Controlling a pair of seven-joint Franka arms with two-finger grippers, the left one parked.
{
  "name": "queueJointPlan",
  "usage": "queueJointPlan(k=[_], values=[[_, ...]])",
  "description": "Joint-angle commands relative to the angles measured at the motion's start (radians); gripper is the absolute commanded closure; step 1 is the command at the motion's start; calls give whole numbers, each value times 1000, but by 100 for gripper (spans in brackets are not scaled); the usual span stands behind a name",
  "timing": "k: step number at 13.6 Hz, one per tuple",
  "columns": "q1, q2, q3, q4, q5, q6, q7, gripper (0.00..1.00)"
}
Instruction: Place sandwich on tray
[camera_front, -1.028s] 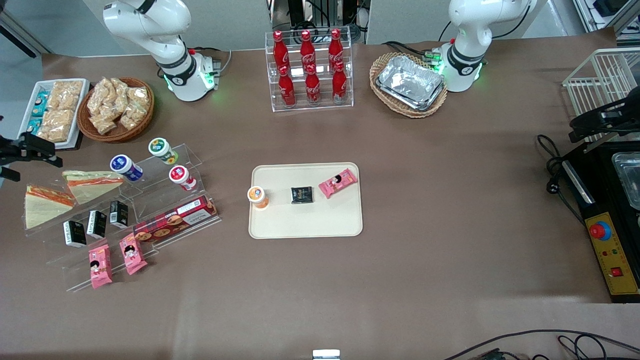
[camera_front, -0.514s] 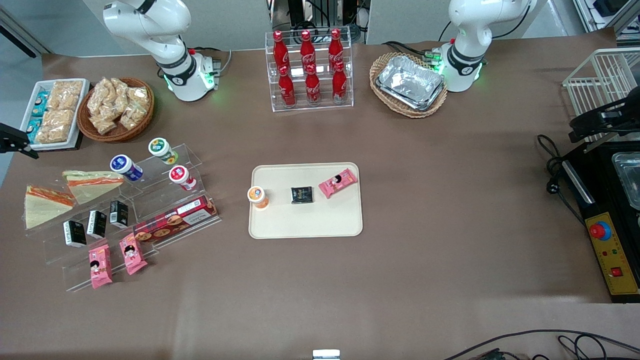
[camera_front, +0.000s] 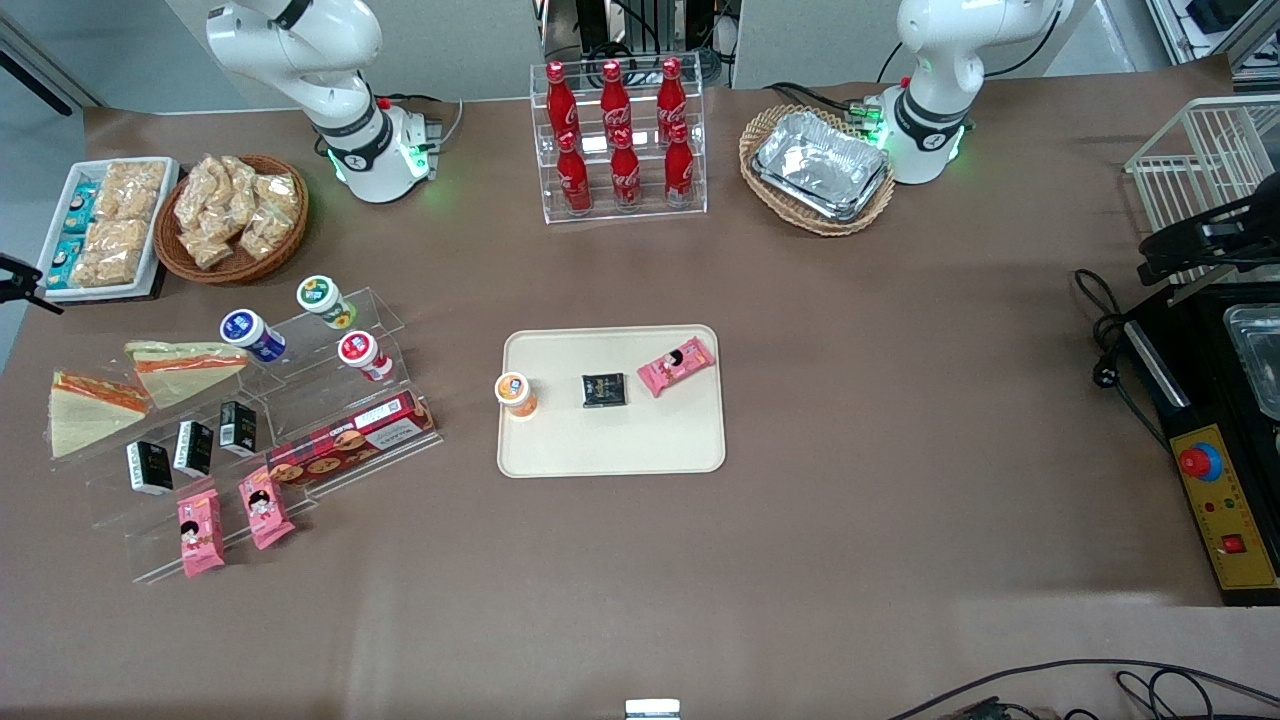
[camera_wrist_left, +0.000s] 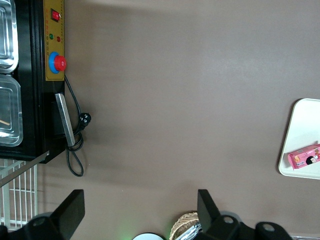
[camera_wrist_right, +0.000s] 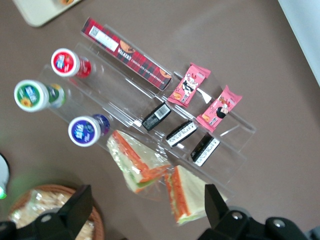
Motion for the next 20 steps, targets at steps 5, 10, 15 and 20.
queueJointPlan(k=[5, 10, 15, 20], values=[[-59, 49, -1, -7, -67, 57, -406, 0], [-90, 72, 1, -53, -50, 121, -673, 0], [-146, 93, 1, -78, -19, 159, -805, 0], [-183, 124, 1, -100, 18, 196, -885, 0]])
